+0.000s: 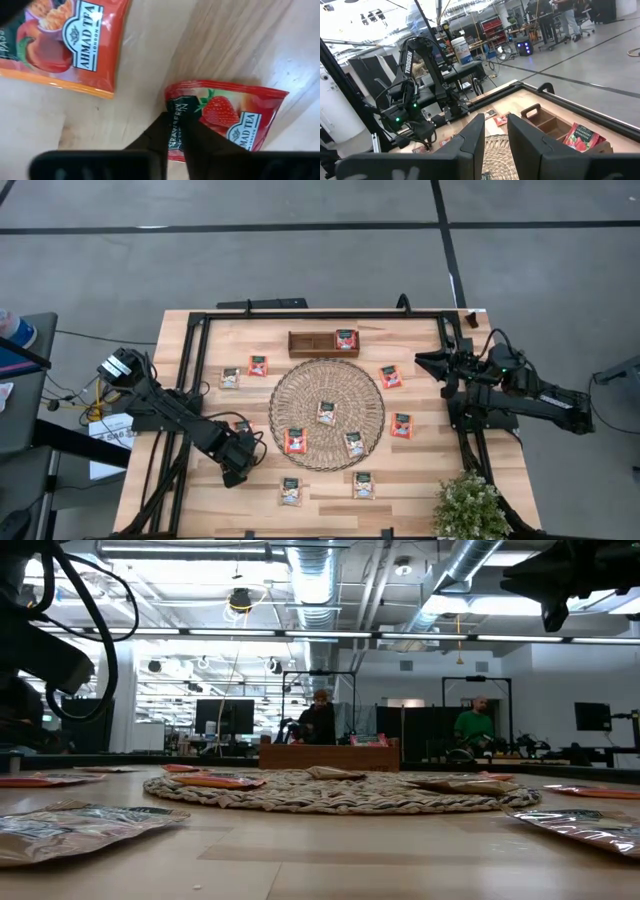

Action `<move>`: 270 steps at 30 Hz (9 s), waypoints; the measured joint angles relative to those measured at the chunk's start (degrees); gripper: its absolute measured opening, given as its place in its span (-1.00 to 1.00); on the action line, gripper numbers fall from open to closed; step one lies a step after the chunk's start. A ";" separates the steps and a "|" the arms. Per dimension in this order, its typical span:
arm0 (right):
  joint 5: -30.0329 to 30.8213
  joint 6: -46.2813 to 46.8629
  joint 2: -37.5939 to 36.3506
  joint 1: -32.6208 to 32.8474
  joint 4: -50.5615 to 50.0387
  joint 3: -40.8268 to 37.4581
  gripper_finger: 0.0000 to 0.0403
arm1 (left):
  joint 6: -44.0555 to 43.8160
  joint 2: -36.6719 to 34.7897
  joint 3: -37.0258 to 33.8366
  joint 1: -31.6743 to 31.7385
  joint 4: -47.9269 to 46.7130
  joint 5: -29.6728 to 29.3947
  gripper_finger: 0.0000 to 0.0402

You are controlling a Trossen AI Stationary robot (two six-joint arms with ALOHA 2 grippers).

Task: Pick & Place Tea
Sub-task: Put the red tea bag into the right section of the wooden organizer

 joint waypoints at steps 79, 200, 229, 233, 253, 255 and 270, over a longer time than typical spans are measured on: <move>-9.45 -8.67 78.10 3.59 14.25 39.93 -0.08 | 70.48 4.94 39.93 30.21 0.83 -52.88 -1.00; -10.52 -4.94 77.02 -19.89 33.31 21.27 -1.00 | 31.71 -65.11 -20.85 31.54 31.07 -48.04 -0.04; -2.48 -4.94 77.09 -14.77 38.74 20.83 -1.00 | 29.33 -66.31 -24.57 31.52 34.73 -45.81 -0.04; -2.54 -7.66 80.11 -16.40 38.25 22.94 -1.00 | 29.35 -66.31 -24.57 31.52 34.72 -45.79 -0.04; -19.95 -4.43 84.48 -23.24 45.47 18.16 -1.00 | 29.70 -66.31 -24.57 31.53 34.70 -44.40 -0.04; -19.82 -3.64 84.46 -23.43 49.12 16.48 -1.00 | 29.70 -66.31 -24.57 31.54 34.70 -44.44 -0.04; -14.75 -4.92 84.46 -24.44 49.27 13.60 -1.00 | 28.79 -66.29 -24.57 31.54 34.72 -44.50 -0.04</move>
